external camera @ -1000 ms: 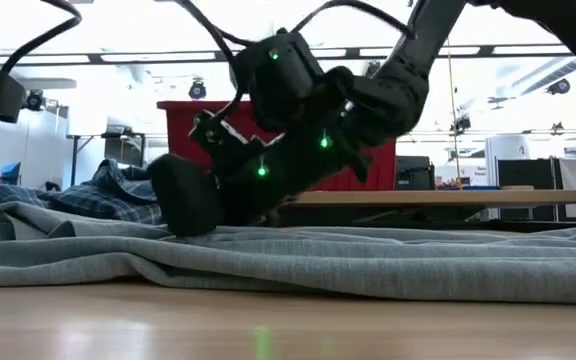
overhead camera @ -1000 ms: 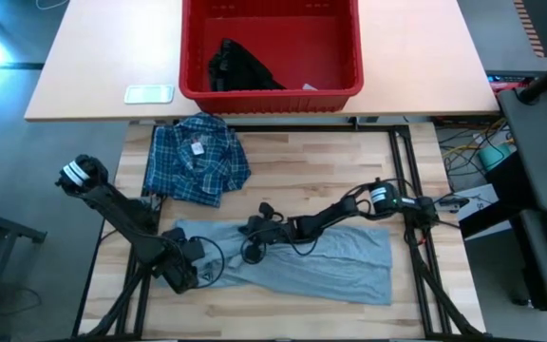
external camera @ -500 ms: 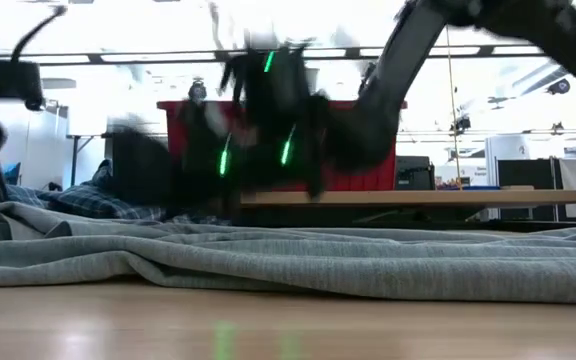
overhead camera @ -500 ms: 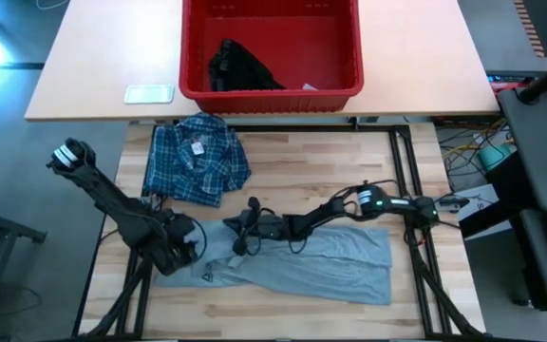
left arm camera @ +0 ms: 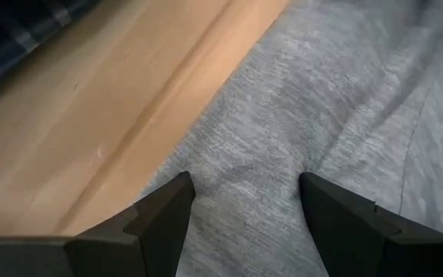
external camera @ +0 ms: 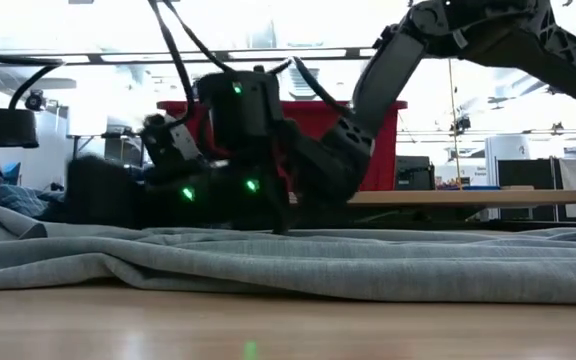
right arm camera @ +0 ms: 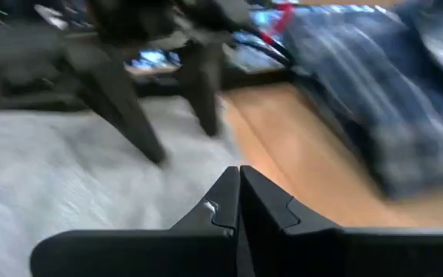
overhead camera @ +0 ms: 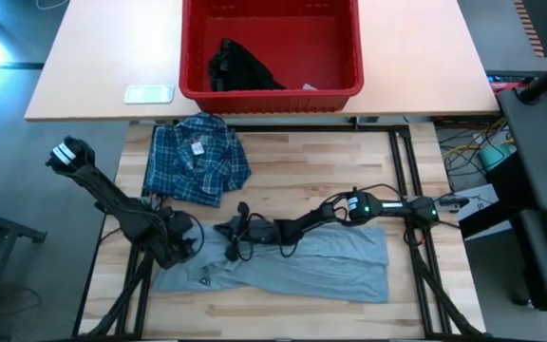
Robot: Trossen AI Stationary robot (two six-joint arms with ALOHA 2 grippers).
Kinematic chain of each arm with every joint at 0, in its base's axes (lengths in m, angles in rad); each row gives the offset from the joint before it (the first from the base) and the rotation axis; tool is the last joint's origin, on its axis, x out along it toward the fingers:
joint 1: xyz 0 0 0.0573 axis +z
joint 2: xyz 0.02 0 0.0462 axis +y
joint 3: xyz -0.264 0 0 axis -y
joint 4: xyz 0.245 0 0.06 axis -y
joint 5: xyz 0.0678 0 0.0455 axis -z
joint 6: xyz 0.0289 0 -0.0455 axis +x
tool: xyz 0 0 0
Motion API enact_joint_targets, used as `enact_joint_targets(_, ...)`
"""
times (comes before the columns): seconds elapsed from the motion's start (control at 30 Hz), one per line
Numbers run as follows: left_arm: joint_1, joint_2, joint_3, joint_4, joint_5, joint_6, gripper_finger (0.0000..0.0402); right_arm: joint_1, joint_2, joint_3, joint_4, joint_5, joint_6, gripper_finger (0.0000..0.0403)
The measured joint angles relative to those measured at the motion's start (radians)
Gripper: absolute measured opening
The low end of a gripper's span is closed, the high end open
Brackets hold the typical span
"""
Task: Fold Laundry from Bin
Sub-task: Fold the gray shirt
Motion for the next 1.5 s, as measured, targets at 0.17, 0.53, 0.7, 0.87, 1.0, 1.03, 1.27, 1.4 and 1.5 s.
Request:
enact_joint_targets(0.17, 0.002, 0.002, 0.039, -0.058, 0.011, 0.061, 0.0229, -0.008, 0.036, 0.122, -0.117, -0.058, 0.004, 0.0009)
enact_joint_targets(0.53, 0.0, -0.001, 0.21, -0.257, 0.016, 0.179, 0.0229, 0.0, -0.001, 0.2, -0.441, -0.05, -0.05, 0.0009)
enact_joint_targets(0.7, -0.002, 0.006, 0.335, -0.226, 0.002, 0.306, 0.0229, 0.056, -0.187, 0.195, -0.679, -0.064, -0.033, 0.0009)
enact_joint_targets(0.87, -0.033, 0.062, 0.384, -0.072, 0.006, 0.378, 0.0229, 0.16, -0.362, 0.138, -0.944, -0.058, 0.037, 0.0009)
enact_joint_targets(1.0, -0.082, 0.144, 0.379, 0.098, 0.045, 0.378, 0.0229, 0.271, -0.426, 0.02, -1.134, -0.08, 0.242, 0.0009)
enact_joint_targets(1.03, -0.097, 0.168, 0.377, 0.129, 0.062, 0.376, 0.0229, 0.293, -0.442, -0.009, -1.169, -0.083, 0.3, 0.0009)
enact_joint_targets(1.27, -0.214, 0.347, 0.432, 0.221, 0.221, 0.406, 0.0229, 0.408, -0.61, -0.198, -1.333, -0.051, 0.636, 0.0009)
enact_joint_targets(1.4, -0.236, 0.435, 0.497, 0.269, 0.223, 0.519, 0.0229, 0.421, -0.72, -0.317, -1.343, -0.003, 0.725, 0.0009)
enact_joint_targets(1.5, -0.219, 0.51, 0.522, 0.309, 0.223, 0.621, 0.0229, 0.399, -0.764, -0.426, -1.337, -0.035, 0.772, 0.0009)
